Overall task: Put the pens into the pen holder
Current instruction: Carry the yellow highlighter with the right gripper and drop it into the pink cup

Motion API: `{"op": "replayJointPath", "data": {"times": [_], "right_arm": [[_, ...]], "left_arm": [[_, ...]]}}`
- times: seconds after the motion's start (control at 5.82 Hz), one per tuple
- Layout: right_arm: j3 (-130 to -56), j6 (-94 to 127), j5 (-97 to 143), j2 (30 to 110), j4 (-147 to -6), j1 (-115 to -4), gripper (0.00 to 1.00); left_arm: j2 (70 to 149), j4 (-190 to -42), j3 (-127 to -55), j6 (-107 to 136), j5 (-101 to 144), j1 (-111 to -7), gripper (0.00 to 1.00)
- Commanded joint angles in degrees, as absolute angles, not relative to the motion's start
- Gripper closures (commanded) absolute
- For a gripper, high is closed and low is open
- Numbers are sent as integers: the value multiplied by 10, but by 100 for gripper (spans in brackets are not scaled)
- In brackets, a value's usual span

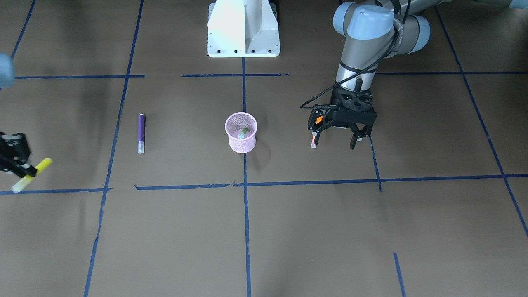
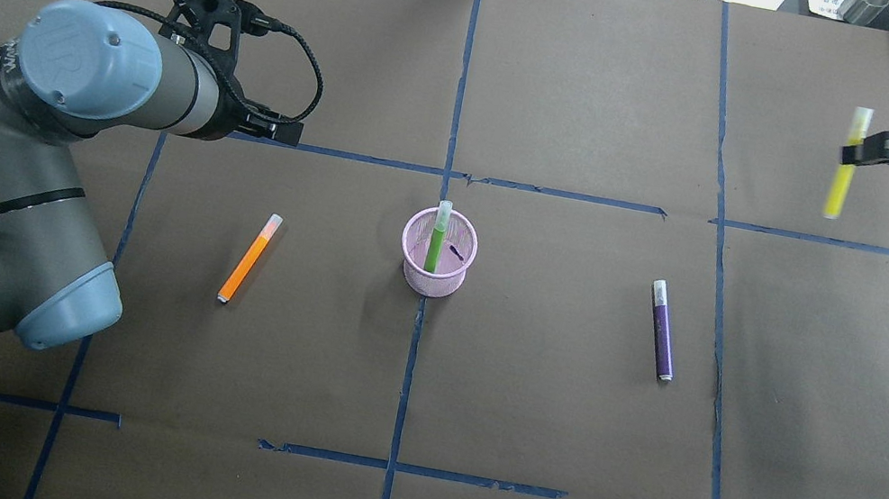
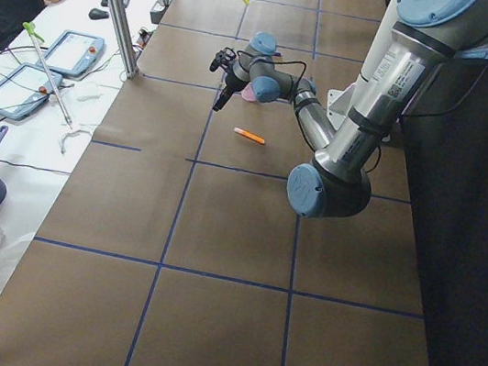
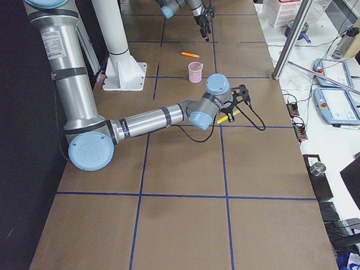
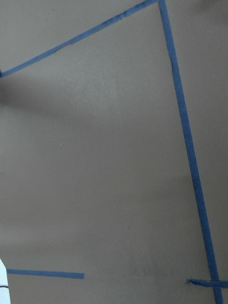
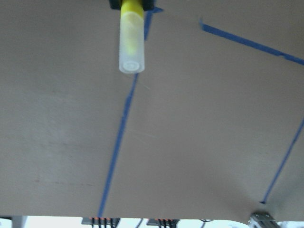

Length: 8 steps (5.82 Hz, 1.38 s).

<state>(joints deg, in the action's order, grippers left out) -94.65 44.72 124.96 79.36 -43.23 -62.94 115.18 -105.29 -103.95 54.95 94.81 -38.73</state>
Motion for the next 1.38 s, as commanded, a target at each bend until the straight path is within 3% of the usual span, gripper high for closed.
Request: {"op": "replayJointPath", "data": {"times": [0.0, 0.52, 0.69, 1.2], "right_arm": [[-1022, 490, 1063, 759, -378, -512, 100], [-1060, 488, 693, 708, -395, -279, 100], [-1060, 488, 626, 664, -449, -231, 100], [-1056, 491, 562, 629, -488, -166, 100]], "left_arm": [[1143, -1053, -1041, 549, 950, -388, 0], [1142, -1052, -1047, 551, 950, -388, 0], [1142, -1052, -1048, 555, 950, -388, 0], [1142, -1052, -1049, 558, 950, -388, 0]]}}
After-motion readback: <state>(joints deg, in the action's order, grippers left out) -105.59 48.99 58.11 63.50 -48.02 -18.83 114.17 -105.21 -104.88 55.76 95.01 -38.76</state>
